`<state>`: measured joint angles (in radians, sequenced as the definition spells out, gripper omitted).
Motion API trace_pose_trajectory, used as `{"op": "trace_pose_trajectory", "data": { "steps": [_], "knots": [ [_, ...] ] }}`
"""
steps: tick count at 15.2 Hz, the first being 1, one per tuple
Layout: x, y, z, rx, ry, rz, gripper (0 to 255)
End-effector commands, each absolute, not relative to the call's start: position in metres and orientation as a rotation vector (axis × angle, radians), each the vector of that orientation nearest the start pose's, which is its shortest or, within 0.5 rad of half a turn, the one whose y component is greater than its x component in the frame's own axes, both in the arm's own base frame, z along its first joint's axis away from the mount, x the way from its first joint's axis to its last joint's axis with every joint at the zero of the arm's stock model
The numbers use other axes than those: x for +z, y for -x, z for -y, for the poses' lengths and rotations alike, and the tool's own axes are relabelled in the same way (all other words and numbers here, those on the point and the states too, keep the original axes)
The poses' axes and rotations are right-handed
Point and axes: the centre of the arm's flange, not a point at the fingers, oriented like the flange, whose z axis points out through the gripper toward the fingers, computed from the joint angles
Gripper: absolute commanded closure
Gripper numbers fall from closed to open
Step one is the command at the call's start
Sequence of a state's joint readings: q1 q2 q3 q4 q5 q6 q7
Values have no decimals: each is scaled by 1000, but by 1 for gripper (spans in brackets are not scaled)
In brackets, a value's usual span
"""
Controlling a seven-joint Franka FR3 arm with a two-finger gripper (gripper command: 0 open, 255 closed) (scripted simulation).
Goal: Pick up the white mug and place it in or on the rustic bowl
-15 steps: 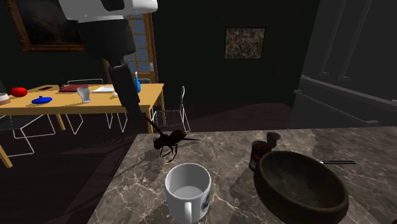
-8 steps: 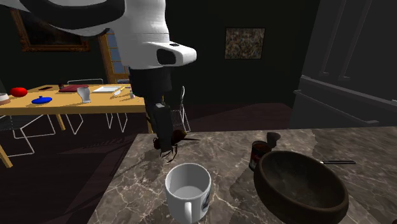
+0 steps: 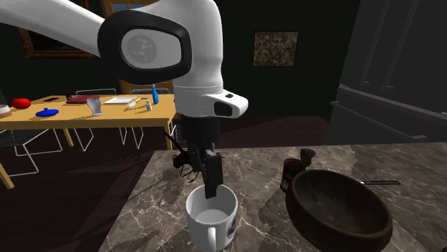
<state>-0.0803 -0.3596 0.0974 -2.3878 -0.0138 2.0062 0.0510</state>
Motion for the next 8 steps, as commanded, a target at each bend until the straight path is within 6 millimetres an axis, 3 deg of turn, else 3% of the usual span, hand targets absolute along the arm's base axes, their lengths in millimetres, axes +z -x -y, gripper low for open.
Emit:
{"op": "trace_pose_trajectory", "data": {
  "steps": [1,4,8],
  "knots": [
    [442,-433,-8,36,3189,-55,0],
    [423,-433,-7,36,3189,-55,0],
    [423,-433,-7,36,3189,-55,0]
  ]
}}
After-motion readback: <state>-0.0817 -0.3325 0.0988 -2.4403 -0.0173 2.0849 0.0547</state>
